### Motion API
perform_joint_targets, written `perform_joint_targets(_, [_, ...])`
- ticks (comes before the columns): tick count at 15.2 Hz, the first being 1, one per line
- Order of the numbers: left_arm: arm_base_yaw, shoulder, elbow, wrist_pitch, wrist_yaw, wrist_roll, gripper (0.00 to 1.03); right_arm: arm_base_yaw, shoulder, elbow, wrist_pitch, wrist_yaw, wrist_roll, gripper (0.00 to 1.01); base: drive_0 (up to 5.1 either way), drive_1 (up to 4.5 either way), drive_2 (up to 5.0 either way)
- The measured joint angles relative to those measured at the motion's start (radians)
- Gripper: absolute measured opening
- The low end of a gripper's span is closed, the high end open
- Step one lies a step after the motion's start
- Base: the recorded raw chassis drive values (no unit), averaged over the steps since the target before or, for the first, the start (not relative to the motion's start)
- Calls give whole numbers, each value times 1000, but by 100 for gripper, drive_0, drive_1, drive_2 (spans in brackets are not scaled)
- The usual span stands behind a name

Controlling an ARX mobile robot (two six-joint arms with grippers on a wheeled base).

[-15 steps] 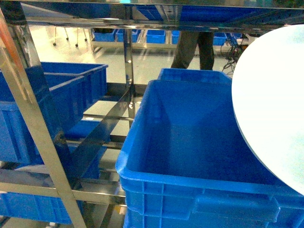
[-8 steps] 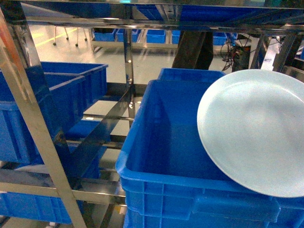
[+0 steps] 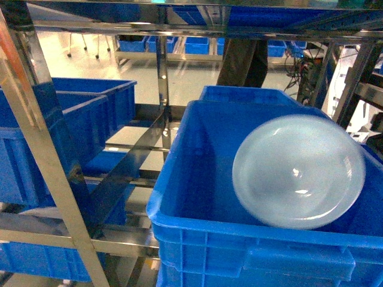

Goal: Place blue tray on left shelf second layer neatly

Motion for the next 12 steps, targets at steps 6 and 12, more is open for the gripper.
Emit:
perform_joint_targets(6, [0,0,0,0,0,0,98,-144,-742,-341,-524,-171,-18,83,0,0,0])
perform_joint_targets(12, [1,0,0,-2,-3,0,98,-112,-1574,-537,-624,9,-431,50,0,0,0])
